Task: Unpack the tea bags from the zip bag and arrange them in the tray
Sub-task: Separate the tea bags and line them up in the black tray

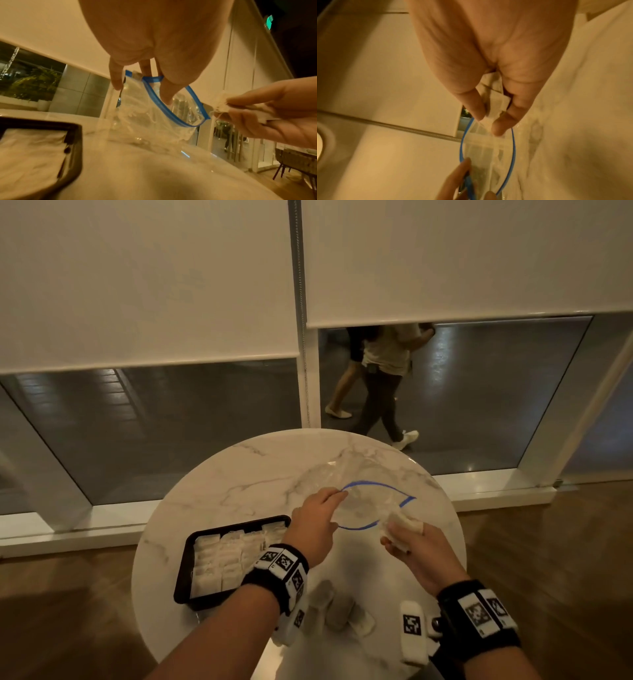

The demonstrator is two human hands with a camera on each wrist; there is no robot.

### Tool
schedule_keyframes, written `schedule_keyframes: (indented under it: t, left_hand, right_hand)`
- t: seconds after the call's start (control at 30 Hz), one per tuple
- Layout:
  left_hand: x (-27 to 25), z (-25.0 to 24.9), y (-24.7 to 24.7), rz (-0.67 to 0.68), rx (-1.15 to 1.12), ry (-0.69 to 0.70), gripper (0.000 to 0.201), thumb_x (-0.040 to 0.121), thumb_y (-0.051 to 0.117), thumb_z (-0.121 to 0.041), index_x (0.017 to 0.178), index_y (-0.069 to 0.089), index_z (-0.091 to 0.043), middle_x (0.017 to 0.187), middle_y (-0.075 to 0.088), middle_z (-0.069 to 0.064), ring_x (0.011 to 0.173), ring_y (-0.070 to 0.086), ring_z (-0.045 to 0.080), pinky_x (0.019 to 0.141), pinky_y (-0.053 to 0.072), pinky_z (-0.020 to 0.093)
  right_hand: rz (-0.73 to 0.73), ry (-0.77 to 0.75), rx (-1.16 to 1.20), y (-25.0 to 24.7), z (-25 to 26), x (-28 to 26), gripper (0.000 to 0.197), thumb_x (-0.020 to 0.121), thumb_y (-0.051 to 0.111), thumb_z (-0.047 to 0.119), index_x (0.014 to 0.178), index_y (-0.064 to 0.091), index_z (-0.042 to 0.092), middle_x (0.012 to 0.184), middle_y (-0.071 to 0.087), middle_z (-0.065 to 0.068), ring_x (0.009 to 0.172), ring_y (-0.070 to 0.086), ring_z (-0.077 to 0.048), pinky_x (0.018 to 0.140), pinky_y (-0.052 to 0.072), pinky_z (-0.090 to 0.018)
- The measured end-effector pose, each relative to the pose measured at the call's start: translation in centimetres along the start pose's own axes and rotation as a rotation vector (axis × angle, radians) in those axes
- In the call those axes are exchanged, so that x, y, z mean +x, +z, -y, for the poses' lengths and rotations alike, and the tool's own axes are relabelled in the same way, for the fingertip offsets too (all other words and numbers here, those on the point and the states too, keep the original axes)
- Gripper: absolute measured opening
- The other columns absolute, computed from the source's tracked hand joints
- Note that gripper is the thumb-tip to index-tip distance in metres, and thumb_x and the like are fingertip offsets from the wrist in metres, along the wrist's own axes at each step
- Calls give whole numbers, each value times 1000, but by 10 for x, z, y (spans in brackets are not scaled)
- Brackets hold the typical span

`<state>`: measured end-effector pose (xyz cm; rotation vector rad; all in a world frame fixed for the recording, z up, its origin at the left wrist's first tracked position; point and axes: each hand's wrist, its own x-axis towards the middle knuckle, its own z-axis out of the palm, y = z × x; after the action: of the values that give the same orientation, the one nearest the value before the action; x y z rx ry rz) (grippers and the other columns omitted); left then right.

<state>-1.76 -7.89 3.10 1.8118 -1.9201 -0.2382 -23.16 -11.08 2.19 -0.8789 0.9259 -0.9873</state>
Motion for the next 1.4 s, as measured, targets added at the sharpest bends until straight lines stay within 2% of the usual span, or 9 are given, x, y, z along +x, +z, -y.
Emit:
schedule_keyframes:
  t: [0.1,0.2,0.3,0.4,0.63,0.77,1.07,1.13,1.4]
  left_hand:
    - [-4,5,9,222,180,-97,49,99,56,-37,146,44,-32,154,38,-13,143,32,16,117,22,63]
    - [-11,3,20,363,286,-131,31,97,54,-42,122,62,-26,135,55,-7,136,40,17,117,7,70]
    - [-16,-2,28,285,288,-144,20,96,53,-37,104,64,-23,116,61,-3,119,51,21,119,22,55]
    - [-18,-11,29,156,185,-122,17,95,54,-32,108,61,-23,114,61,-2,111,54,21,99,43,36]
    - [-33,-27,18,49,-575,-319,27,104,51,-34,127,61,-25,115,64,-7,96,65,8,81,54,24]
    - [-55,-30,11,23,-912,-361,16,101,59,-30,110,70,-23,98,72,-4,79,71,13,71,58,29]
    - [-89,2,-8,-181,-799,-408,7,94,69,-15,89,74,-18,82,74,-2,77,69,13,71,56,31]
    - [-95,7,-14,-177,-819,-450,5,93,70,-18,92,75,-17,84,75,4,77,69,16,73,58,39]
    - [-112,12,-28,-144,-900,-452,16,87,78,-13,102,73,-13,91,78,3,84,75,18,69,59,28]
  right_hand:
    - [-106,47,202,-13,-14,-6,26,94,63,4,118,64,-7,109,68,-20,94,64,-30,66,60,-26]
    - [-148,102,253,-15,-23,-12,28,93,63,1,120,61,-8,115,65,-24,98,63,-32,63,60,-26]
    - [-154,113,247,-12,-26,-15,28,92,63,1,119,61,-9,111,65,-26,97,64,-34,63,60,-27]
    - [-142,128,254,-4,-24,-16,27,93,63,2,117,61,-9,106,66,-26,90,66,-33,63,60,-28]
    - [26,222,327,20,-18,-24,31,96,43,5,117,60,-11,104,66,-28,83,63,-35,61,56,-32]
    - [166,262,223,38,-21,-32,38,93,36,2,122,60,-8,105,70,-26,88,66,-36,68,53,-37]
    - [316,145,-85,68,-34,-42,22,98,54,2,120,60,5,109,73,-20,85,70,-32,75,55,-39]
    - [304,98,-188,72,-38,-44,22,96,62,7,118,63,8,107,74,-17,85,72,-31,76,58,-40]
    - [264,21,-319,89,-46,-48,20,89,74,17,107,68,11,93,76,-11,76,75,-28,67,59,-36]
